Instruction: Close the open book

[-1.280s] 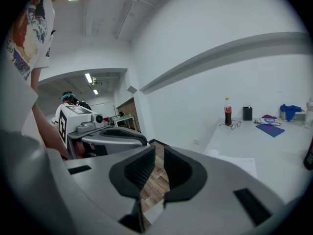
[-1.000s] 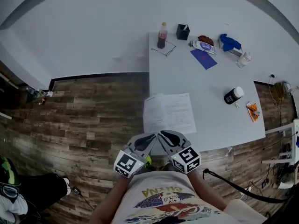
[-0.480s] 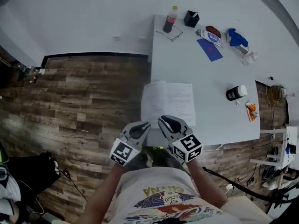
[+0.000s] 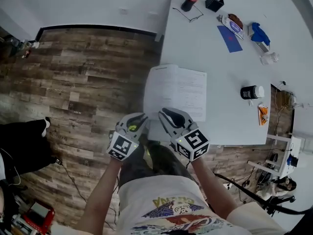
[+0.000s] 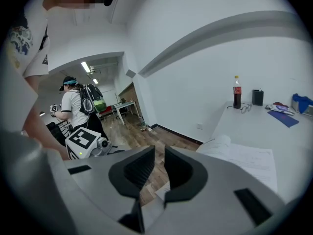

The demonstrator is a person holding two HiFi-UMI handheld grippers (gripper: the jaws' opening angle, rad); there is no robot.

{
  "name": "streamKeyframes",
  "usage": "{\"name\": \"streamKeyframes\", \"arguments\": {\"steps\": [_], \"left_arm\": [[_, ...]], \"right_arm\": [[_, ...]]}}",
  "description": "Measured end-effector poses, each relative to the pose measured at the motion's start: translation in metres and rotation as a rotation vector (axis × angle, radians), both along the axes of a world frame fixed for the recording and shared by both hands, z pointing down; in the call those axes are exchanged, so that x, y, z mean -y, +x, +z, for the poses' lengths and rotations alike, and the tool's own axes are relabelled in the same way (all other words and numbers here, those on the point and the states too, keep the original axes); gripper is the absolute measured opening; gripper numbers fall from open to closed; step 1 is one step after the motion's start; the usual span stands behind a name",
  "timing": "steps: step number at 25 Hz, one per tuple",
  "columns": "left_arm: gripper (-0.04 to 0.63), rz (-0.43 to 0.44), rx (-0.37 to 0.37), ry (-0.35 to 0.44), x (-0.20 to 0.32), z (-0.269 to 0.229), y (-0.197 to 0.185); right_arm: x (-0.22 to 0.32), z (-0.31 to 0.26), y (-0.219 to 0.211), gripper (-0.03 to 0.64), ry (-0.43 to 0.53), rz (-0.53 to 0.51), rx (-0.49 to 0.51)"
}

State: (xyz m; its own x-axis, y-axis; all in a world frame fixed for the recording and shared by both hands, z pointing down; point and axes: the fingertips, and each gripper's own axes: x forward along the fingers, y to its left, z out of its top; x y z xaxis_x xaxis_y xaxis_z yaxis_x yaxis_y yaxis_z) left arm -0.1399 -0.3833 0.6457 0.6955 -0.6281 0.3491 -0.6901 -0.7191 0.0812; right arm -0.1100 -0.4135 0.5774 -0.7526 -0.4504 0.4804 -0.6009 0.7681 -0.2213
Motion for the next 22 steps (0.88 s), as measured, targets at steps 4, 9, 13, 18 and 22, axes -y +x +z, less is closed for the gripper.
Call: {"name": "streamKeyframes", "arguments": {"steps": [4,9,13,18,22], "left_arm": [[0.044,-0.005,0.016,-0.024,0.001,0.033,0.000],[0.052,0.021,0.051,-0.022,0.004,0.065,0.007],[0.059,0.042,0.076,-0.030,-0.001,0.093,0.010],[0.069,0.028,0.099,0.014,-0.003,0.105,0.015],[0.101,0.012,0.109,0.075,-0.006,0.101,0.011]], "right_arm": [[-0.009,0.027,-0.008,0.081,-0.036,-0.047,-0.029],[-0.014,0.054,-0.014,0.086,-0.067,-0.060,-0.037],[-0.014,0.068,-0.013,0.084,-0.074,-0.062,-0.053],[-0.016,0.076,0.000,0.086,-0.084,-0.054,-0.068],[-0.021,0.082,0.005,0.086,-0.096,-0.057,-0.071]]}}
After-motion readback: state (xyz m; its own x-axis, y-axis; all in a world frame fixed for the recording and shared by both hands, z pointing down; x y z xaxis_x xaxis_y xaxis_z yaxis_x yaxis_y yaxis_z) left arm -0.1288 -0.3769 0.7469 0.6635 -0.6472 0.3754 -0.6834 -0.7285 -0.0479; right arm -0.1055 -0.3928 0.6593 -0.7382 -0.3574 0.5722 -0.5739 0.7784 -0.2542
